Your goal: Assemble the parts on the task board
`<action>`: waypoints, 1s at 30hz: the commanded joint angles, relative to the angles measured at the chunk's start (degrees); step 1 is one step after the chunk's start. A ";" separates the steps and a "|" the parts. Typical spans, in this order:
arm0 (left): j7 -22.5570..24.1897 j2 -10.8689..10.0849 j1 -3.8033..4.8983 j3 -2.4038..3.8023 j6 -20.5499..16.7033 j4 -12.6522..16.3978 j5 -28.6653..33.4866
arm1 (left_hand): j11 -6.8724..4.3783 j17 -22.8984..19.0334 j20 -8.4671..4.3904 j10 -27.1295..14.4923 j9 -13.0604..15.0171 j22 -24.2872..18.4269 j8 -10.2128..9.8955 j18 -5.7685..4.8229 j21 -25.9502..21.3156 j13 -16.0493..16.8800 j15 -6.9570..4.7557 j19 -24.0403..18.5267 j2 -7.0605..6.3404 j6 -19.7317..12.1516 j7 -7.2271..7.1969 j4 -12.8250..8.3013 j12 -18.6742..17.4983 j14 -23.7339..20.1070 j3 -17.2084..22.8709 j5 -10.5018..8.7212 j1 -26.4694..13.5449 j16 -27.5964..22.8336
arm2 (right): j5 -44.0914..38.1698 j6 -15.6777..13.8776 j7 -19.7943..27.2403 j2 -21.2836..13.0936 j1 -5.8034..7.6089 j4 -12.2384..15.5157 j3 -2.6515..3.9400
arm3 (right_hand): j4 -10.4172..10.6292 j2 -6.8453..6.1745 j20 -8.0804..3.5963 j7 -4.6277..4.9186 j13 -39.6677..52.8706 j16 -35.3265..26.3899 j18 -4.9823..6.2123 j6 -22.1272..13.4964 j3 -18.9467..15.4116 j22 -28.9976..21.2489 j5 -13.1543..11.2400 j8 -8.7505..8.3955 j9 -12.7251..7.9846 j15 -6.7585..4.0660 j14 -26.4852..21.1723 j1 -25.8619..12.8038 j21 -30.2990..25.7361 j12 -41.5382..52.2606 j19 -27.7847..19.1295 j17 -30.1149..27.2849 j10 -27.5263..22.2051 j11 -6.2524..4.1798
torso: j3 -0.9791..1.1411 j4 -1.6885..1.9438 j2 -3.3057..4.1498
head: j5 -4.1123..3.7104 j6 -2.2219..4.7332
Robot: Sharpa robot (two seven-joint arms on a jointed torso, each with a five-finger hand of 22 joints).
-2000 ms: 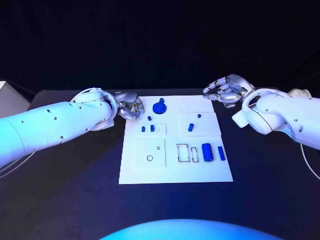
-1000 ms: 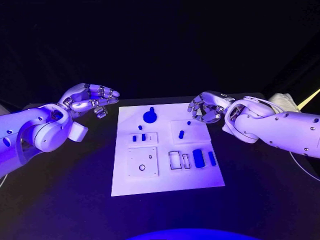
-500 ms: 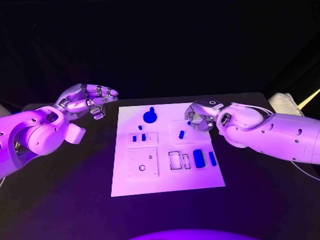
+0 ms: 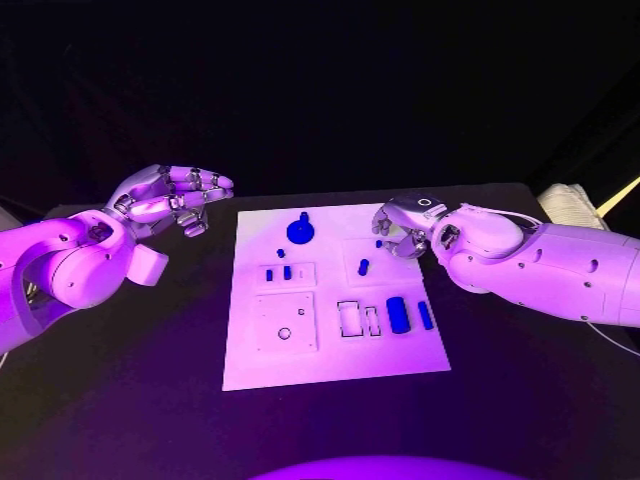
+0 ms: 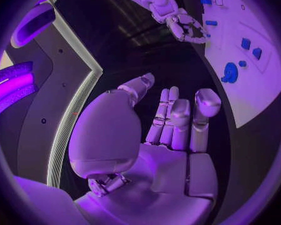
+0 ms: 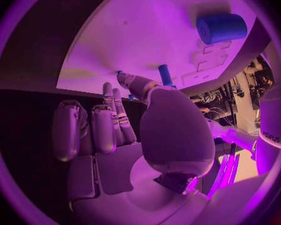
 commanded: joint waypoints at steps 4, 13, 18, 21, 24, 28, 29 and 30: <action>-0.17 -0.03 0.02 0.07 0.85 0.23 0.58 | 0.01 0.11 0.22 -0.32 0.08 -0.08 0.29 -1.13 0.03 -0.06 0.12 0.24 0.05 -0.47 0.00 0.06 -0.20 0.11 -0.33 -0.20 -0.46 0.28 | -1.46 0.64 -0.64 0.41 -0.46 -0.13 0.00 | 0.20 0.63 0.21 -0.20 -0.10 0.59 -0.81 1.41 0.43 7.35 -0.39 0.02 0.06 0.12 3.45 0.66 0.35 -0.05 1.77 1.23 1.61 -0.43 | 0.01 0.05 -0.02 | 0.14 -0.30; -0.64 -0.10 0.02 0.07 0.88 0.18 0.56 | 0.04 0.17 0.25 -0.42 0.06 -0.07 0.27 -1.13 0.03 -0.13 0.14 0.25 0.20 -0.58 0.03 0.15 -0.28 0.16 -0.38 -0.22 -0.36 0.33 | -0.28 1.91 0.13 0.81 -0.91 0.14 0.00 | 0.32 0.91 0.09 -0.36 -0.12 0.79 -0.88 1.87 0.47 7.58 -0.50 0.15 0.11 0.01 3.48 0.62 0.73 0.09 1.87 1.34 2.42 -0.62 | -0.06 0.04 -0.14 | 0.26 -0.61; -0.75 -0.11 0.02 0.08 0.89 0.19 0.53 | 0.05 0.19 0.27 -0.42 0.06 -0.06 0.27 -1.13 0.04 -0.16 0.15 0.27 0.32 -0.61 0.04 0.16 -0.30 0.18 -0.37 -0.21 -0.22 0.35 | 0.06 2.28 0.32 1.11 -1.04 -0.07 0.00 | 0.32 0.94 0.07 -0.38 -0.13 0.82 -0.89 1.87 0.49 7.61 -0.48 0.13 0.11 -0.01 3.48 0.65 0.79 0.11 1.89 1.36 2.54 -0.65 | -0.04 0.05 -0.12 | 0.23 -0.64; -0.79 -0.12 0.02 0.08 0.89 0.24 0.52 | 0.05 0.19 0.27 -0.42 0.06 -0.06 0.27 -1.13 0.04 -0.16 0.15 0.27 0.32 -0.61 0.04 0.16 -0.30 0.18 -0.37 -0.21 -0.22 0.35 | 0.15 2.40 0.37 1.37 -1.15 -0.42 0.00 | 0.32 0.94 0.07 -0.38 -0.13 0.82 -0.89 1.87 0.49 7.61 -0.48 0.13 0.11 -0.01 3.48 0.65 0.79 0.11 1.89 1.36 2.54 -0.65 | -0.04 0.05 -0.10 | 0.19 -0.59; -0.82 -0.13 0.03 0.08 0.87 0.30 0.52 | 0.05 0.19 0.27 -0.42 0.06 -0.06 0.27 -1.13 0.04 -0.16 0.15 0.27 0.32 -0.61 0.04 0.16 -0.30 0.18 -0.37 -0.21 -0.22 0.35 | 0.18 2.62 0.44 1.62 -1.38 -0.81 0.00 | 0.38 1.18 0.01 -0.39 -0.17 0.84 -0.89 1.88 0.61 7.65 -0.37 0.07 0.08 -0.06 3.48 0.68 0.84 0.09 1.90 1.33 2.74 -0.70 | -0.06 0.08 -0.05 | 0.15 -0.56; -0.85 -0.18 0.03 0.08 0.85 0.42 0.52 | 0.06 0.15 0.28 -0.41 0.06 -0.06 0.28 -1.13 0.04 -0.18 0.16 0.28 0.40 -0.63 0.06 0.17 -0.31 0.17 -0.36 -0.21 -0.13 0.35 | 0.34 2.85 0.49 1.97 -1.74 -1.41 0.00 | 0.63 3.05 -0.22 -0.75 -0.37 1.16 -0.97 3.08 1.27 7.93 -0.69 0.49 0.33 -0.37 3.50 1.16 1.26 -0.01 2.01 1.47 3.85 -1.05 | -0.02 0.11 0.00 | 0.14 -0.65; -0.86 -0.19 0.03 0.08 0.85 0.43 0.52 | 0.06 0.15 0.28 -0.41 0.06 -0.06 0.28 -1.13 0.04 -0.18 0.16 0.28 0.40 -0.63 0.06 0.17 -0.31 0.17 -0.36 -0.21 -0.13 0.35 | 0.35 2.90 0.50 2.01 -1.80 -1.51 0.00 | 0.58 3.38 -0.28 -0.83 -0.42 1.26 -1.01 3.27 1.49 8.04 -1.58 0.55 0.38 -0.46 3.51 1.34 1.44 -0.07 2.06 1.52 4.09 -1.14 | -0.02 0.11 0.00 | 0.13 -0.67; -0.88 -0.20 0.03 0.09 0.84 0.45 0.52 | 0.06 0.15 0.28 -0.41 0.06 -0.06 0.28 -1.13 0.04 -0.18 0.16 0.28 0.40 -0.63 0.06 0.17 -0.31 0.17 -0.36 -0.21 -0.13 0.35 | 0.37 3.00 0.50 2.07 -1.87 -1.60 0.00 | 0.63 4.12 -0.36 -1.02 -0.40 1.43 -1.08 3.94 1.78 8.24 -1.91 0.88 0.58 -0.61 3.54 1.52 1.79 0.01 2.15 1.64 4.74 -1.35 | -0.03 0.07 -0.05 | 0.15 -0.75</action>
